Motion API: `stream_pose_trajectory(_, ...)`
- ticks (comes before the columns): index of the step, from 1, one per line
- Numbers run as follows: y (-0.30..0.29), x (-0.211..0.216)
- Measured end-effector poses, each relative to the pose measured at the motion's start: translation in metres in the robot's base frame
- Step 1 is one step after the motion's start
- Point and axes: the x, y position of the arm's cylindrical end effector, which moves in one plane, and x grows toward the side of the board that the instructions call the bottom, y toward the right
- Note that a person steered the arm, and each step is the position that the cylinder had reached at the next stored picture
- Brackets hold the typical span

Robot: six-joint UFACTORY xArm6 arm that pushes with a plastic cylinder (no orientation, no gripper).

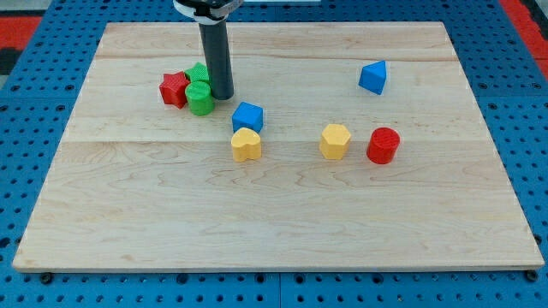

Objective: Slide the red circle to the yellow hexagon

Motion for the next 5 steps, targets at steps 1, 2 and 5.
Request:
stream_pose_trajectory(1, 0.002, 0.013)
stream_pose_trajectory(2, 0.047, 0.013)
stream_pose_trajectory(5, 0.308, 0.08)
